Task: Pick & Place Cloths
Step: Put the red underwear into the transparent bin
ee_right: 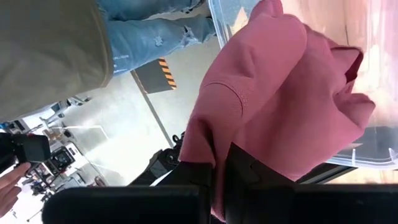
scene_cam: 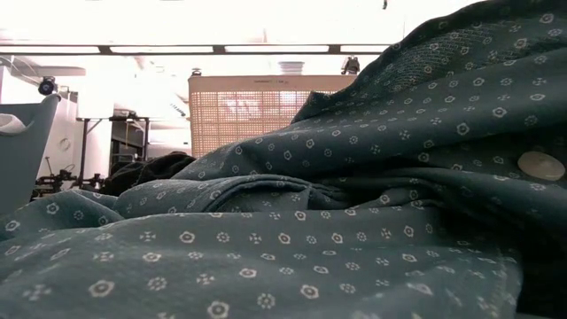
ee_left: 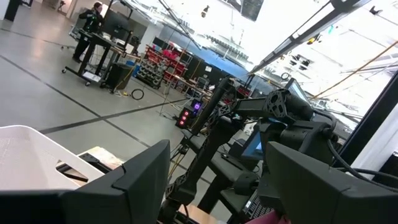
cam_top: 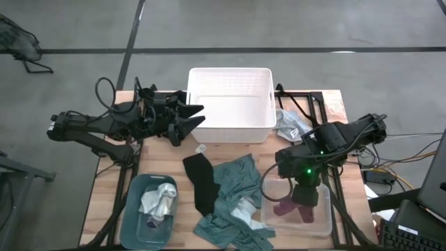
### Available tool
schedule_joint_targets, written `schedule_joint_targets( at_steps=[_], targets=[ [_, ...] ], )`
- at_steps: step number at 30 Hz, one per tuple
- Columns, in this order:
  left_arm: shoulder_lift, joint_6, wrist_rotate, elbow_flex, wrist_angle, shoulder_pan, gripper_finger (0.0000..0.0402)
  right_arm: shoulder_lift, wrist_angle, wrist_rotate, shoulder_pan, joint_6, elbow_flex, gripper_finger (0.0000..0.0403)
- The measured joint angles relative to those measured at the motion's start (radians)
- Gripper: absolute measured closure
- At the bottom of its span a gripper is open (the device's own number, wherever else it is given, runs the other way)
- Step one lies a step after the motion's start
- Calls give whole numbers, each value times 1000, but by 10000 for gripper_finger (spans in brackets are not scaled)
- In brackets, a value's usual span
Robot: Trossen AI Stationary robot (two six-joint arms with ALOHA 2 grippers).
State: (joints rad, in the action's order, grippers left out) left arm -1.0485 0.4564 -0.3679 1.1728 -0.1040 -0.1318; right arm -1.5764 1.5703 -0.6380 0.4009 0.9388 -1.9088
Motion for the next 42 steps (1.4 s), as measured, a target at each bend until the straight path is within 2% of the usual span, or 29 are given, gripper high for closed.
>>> schedule_joint_targets(
  at_steps=[17,27,42],
  targets=[
    [0,0,0,0,0,0,131,10,1,9,-36,0,-78,394],
    [0,0,0,-1,0,0,131,12,0,13,-36,-24,-61,394],
    [0,0,0,-1,18,0,131,12,1,5,-33,-53,36,394]
  ],
)
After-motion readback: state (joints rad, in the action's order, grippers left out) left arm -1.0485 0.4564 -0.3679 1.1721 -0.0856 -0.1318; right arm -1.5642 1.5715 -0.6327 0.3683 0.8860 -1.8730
